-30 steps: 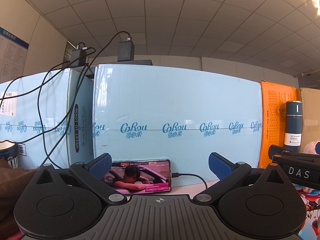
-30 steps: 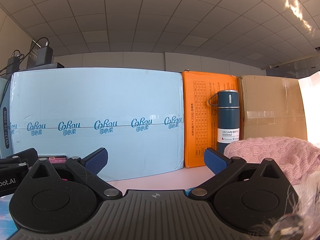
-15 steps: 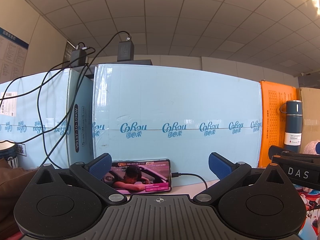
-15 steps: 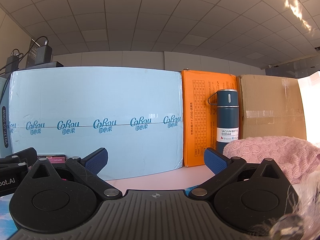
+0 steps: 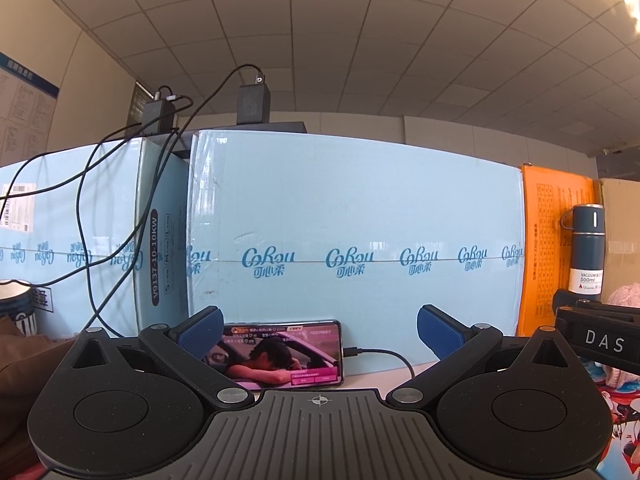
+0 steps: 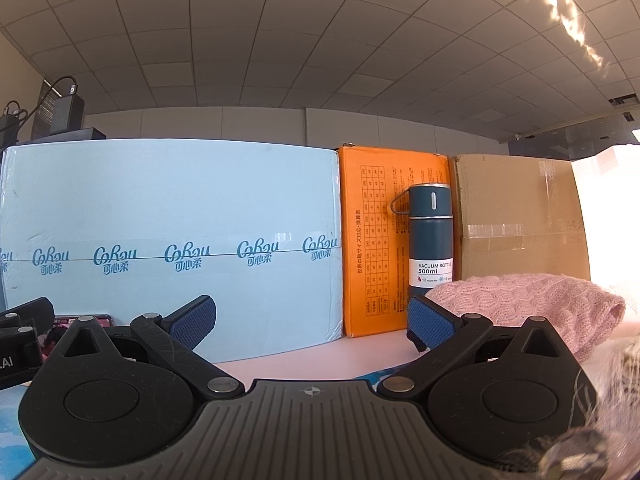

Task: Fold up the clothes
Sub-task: 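Move the right tool toward the cream knit sweater on the pile, then grasp the cream knit sweater with the right tool and lift it, then carry the cream sweater with the right tool and lay it on the mat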

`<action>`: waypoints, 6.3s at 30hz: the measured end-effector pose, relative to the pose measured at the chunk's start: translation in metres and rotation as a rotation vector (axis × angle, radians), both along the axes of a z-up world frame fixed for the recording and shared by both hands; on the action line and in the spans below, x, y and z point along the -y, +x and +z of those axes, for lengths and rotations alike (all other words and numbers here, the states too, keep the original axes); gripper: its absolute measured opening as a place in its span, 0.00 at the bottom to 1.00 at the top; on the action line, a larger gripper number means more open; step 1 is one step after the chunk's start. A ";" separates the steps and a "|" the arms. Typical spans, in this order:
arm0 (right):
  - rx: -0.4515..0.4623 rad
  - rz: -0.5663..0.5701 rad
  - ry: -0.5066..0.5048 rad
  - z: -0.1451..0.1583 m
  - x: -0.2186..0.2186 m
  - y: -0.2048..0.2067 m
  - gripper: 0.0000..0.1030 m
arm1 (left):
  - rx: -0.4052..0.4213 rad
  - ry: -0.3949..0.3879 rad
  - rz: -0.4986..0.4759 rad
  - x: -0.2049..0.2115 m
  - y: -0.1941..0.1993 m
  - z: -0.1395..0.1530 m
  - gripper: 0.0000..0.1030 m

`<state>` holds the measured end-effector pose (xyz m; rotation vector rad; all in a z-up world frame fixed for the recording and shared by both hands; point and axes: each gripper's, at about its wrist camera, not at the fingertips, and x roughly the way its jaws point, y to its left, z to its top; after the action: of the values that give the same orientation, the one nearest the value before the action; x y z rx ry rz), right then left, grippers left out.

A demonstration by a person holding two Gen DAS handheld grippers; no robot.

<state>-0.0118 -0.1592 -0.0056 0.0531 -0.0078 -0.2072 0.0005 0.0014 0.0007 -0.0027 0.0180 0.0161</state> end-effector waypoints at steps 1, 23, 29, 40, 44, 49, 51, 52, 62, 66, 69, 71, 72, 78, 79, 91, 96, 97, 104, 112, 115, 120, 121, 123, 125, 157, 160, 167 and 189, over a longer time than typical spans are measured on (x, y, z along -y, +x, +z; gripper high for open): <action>0.000 -0.003 0.002 0.000 0.000 0.000 1.00 | 0.001 -0.001 0.000 0.000 0.000 0.000 1.00; 0.003 -0.064 -0.023 0.007 0.000 -0.035 1.00 | 0.047 -0.023 -0.078 -0.007 -0.013 0.002 1.00; 0.001 -0.078 0.054 0.016 0.022 -0.067 1.00 | 0.193 -0.030 -0.184 -0.009 -0.037 0.003 1.00; 0.027 -0.158 0.121 0.018 0.102 -0.153 1.00 | 0.307 0.031 -0.346 0.016 -0.070 0.011 1.00; 0.022 -0.238 0.122 0.009 0.137 -0.176 1.00 | 0.253 0.040 -0.437 0.042 -0.071 0.020 1.00; -0.018 -0.326 0.206 -0.003 0.181 -0.194 1.00 | 0.170 -0.010 -0.573 0.086 -0.064 0.031 1.00; -0.037 -0.354 0.243 -0.008 0.197 -0.200 1.00 | 0.138 -0.019 -0.648 0.107 -0.060 0.034 1.00; -0.046 -0.369 0.257 -0.011 0.206 -0.202 1.00 | 0.114 -0.026 -0.690 0.119 -0.057 0.034 1.00; -0.100 -0.404 0.498 -0.039 0.298 -0.221 1.00 | -0.496 -0.214 -1.065 0.240 -0.007 -0.005 1.00; -0.118 -0.485 0.530 -0.040 0.335 -0.212 1.00 | -0.640 -0.252 -1.082 0.279 0.010 -0.023 1.00; -0.089 -0.519 0.618 -0.040 0.370 -0.202 1.00 | -0.690 -0.248 -1.080 0.306 0.016 -0.030 1.00; -0.050 -0.483 0.690 -0.042 0.393 -0.195 1.00 | -0.729 -0.265 -1.060 0.320 0.019 -0.033 1.00; -0.042 -0.471 0.715 -0.042 0.404 -0.190 1.00 | -0.738 -0.274 -1.058 0.325 0.020 -0.035 1.00; -0.086 -0.492 0.748 -0.047 0.436 -0.158 1.00 | -0.721 -0.265 -1.035 0.349 0.014 -0.036 1.00; -0.088 -0.477 0.750 -0.048 0.436 -0.155 0.99 | -0.714 -0.261 -1.038 0.350 0.013 -0.036 1.00; -0.034 -0.332 0.859 -0.065 0.431 -0.148 0.51 | -0.709 -0.413 -1.122 0.329 0.015 -0.043 1.00; 0.000 -0.292 0.890 -0.069 0.434 -0.153 0.44 | -0.703 -0.436 -1.150 0.329 0.017 -0.044 0.99; 0.007 -0.282 0.895 -0.070 0.434 -0.155 0.42 | -0.703 -0.443 -1.153 0.331 0.018 -0.046 0.97; 0.067 -0.220 0.925 -0.074 0.434 -0.170 0.35 | -0.779 -0.582 -1.147 0.331 0.035 -0.062 0.38; 0.092 -0.222 0.893 -0.059 0.393 -0.204 0.33 | -0.717 -0.574 -1.193 0.298 0.017 -0.045 0.34; 0.117 -0.188 0.900 -0.050 0.372 -0.214 0.33 | -0.672 -0.549 -1.200 0.272 0.007 -0.032 0.34; 0.111 -0.102 0.863 -0.027 0.324 -0.219 0.33 | -0.593 -0.492 -1.182 0.217 -0.006 -0.009 0.34; 0.099 -0.081 0.853 -0.023 0.313 -0.217 0.33 | -0.576 -0.481 -1.173 0.203 -0.007 -0.005 0.34; 0.074 -0.033 0.835 -0.016 0.291 -0.211 0.33 | -0.535 -0.448 -1.145 0.175 -0.010 0.001 0.34; 0.049 0.012 0.826 -0.012 0.269 -0.203 0.33 | -0.500 -0.413 -1.112 0.148 -0.013 0.007 0.34; -0.377 0.146 0.386 0.007 0.015 -0.002 0.72 | -0.556 -0.394 -0.568 -0.091 0.001 -0.026 0.73; -0.313 0.113 0.324 0.020 0.010 -0.011 0.79 | -0.539 -0.373 -0.538 -0.089 0.000 -0.026 0.81; -0.469 0.438 0.444 0.030 -0.007 -0.002 0.82 | -0.438 -0.370 -0.625 -0.088 -0.011 -0.018 0.81; -0.629 0.496 0.477 0.036 0.002 -0.054 0.18 | -0.377 -0.132 -1.115 -0.047 -0.044 -0.010 0.81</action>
<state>-0.0654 -0.1613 0.0300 0.4577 0.6770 0.2813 -0.0433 0.0489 -0.0093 -0.1216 0.3953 -1.1001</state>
